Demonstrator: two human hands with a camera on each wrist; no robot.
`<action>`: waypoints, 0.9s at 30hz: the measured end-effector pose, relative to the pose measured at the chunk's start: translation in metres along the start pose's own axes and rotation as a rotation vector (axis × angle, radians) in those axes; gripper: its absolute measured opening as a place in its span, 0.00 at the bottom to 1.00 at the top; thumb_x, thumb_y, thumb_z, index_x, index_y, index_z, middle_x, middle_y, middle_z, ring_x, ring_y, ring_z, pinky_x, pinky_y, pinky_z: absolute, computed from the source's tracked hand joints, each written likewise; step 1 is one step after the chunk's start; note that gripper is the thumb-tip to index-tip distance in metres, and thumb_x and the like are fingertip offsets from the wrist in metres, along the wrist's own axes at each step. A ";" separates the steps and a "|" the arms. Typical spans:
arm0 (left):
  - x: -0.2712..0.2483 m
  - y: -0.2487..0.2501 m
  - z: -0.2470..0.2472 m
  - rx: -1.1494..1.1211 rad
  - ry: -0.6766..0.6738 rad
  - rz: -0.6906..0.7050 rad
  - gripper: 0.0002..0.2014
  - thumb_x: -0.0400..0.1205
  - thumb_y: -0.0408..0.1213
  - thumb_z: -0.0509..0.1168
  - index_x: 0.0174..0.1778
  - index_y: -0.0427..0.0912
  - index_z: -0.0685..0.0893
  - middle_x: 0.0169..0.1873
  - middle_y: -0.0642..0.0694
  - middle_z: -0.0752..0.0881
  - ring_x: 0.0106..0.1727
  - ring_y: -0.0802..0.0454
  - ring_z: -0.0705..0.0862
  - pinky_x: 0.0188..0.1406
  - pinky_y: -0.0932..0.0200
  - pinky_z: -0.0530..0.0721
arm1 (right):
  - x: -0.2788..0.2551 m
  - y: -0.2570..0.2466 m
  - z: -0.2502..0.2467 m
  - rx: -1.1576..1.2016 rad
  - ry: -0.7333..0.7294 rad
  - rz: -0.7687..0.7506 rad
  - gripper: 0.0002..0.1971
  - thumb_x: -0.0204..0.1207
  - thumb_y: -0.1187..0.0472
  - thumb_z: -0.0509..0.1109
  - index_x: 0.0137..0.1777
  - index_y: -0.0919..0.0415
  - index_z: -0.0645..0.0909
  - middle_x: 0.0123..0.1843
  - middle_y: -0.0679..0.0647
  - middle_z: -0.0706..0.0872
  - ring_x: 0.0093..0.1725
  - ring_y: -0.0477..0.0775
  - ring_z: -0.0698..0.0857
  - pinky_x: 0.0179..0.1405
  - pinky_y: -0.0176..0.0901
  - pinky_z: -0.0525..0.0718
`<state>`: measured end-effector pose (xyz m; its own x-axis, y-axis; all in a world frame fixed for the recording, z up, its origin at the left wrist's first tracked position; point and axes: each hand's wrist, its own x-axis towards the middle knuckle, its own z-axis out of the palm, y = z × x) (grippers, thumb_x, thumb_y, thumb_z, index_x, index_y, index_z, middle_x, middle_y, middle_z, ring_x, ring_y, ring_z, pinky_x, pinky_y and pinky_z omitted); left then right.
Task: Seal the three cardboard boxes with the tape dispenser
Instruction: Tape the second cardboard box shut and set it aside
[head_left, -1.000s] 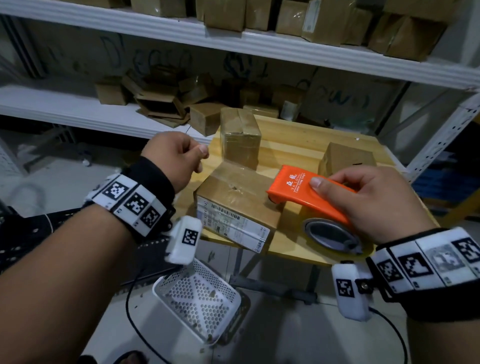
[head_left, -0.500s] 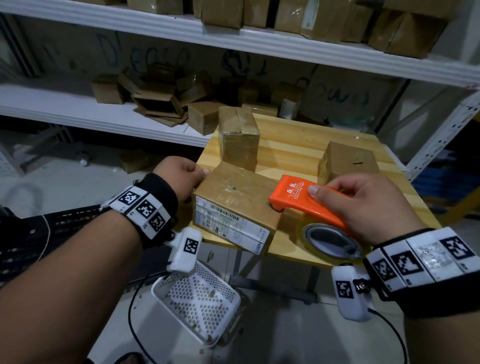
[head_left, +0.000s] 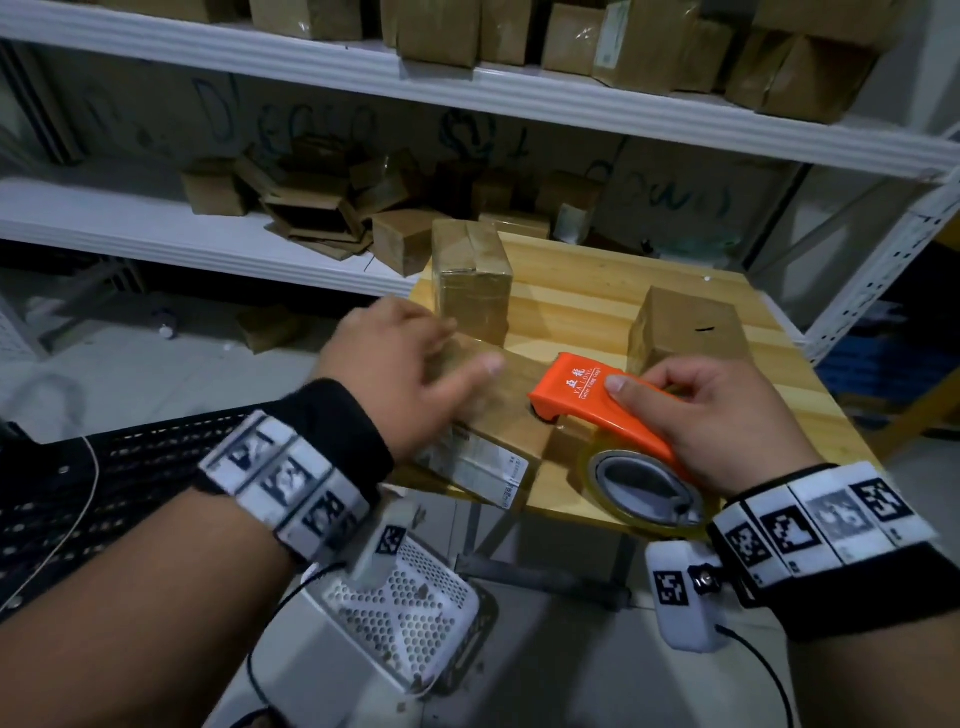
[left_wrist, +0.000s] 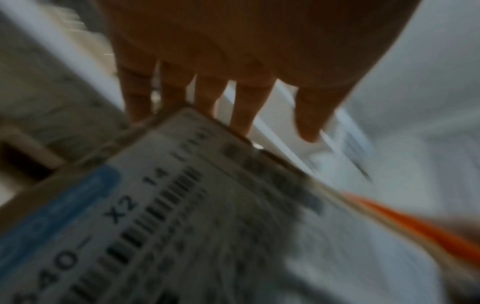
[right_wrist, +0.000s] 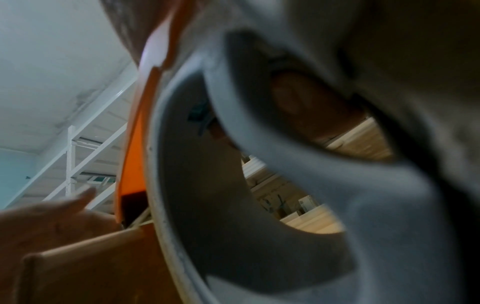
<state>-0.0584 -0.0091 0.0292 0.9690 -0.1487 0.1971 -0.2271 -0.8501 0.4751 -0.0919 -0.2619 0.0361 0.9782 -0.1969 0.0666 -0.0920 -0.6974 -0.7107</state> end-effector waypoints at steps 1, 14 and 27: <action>-0.007 0.008 0.004 0.161 -0.087 0.024 0.52 0.68 0.85 0.45 0.81 0.55 0.73 0.78 0.46 0.73 0.79 0.42 0.70 0.75 0.38 0.75 | 0.000 0.001 0.000 0.020 0.006 0.004 0.20 0.73 0.35 0.77 0.40 0.53 0.89 0.36 0.50 0.93 0.33 0.50 0.93 0.35 0.49 0.91; -0.017 0.015 0.040 0.424 -0.183 0.014 0.64 0.56 0.91 0.46 0.87 0.64 0.41 0.89 0.43 0.45 0.87 0.32 0.49 0.79 0.33 0.70 | -0.005 0.009 0.008 0.126 0.020 0.035 0.19 0.75 0.35 0.77 0.41 0.52 0.89 0.36 0.52 0.94 0.33 0.51 0.94 0.45 0.60 0.95; -0.006 0.003 0.038 0.430 -0.106 -0.012 0.60 0.58 0.89 0.50 0.86 0.64 0.53 0.85 0.43 0.56 0.81 0.34 0.60 0.74 0.36 0.75 | -0.009 0.029 -0.018 0.075 -0.030 0.032 0.18 0.75 0.39 0.78 0.40 0.55 0.91 0.34 0.53 0.94 0.33 0.55 0.93 0.39 0.51 0.91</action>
<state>-0.0612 -0.0296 -0.0035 0.9811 -0.1689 0.0942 -0.1760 -0.9817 0.0728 -0.1071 -0.2926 0.0275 0.9802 -0.1965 0.0229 -0.1100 -0.6374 -0.7626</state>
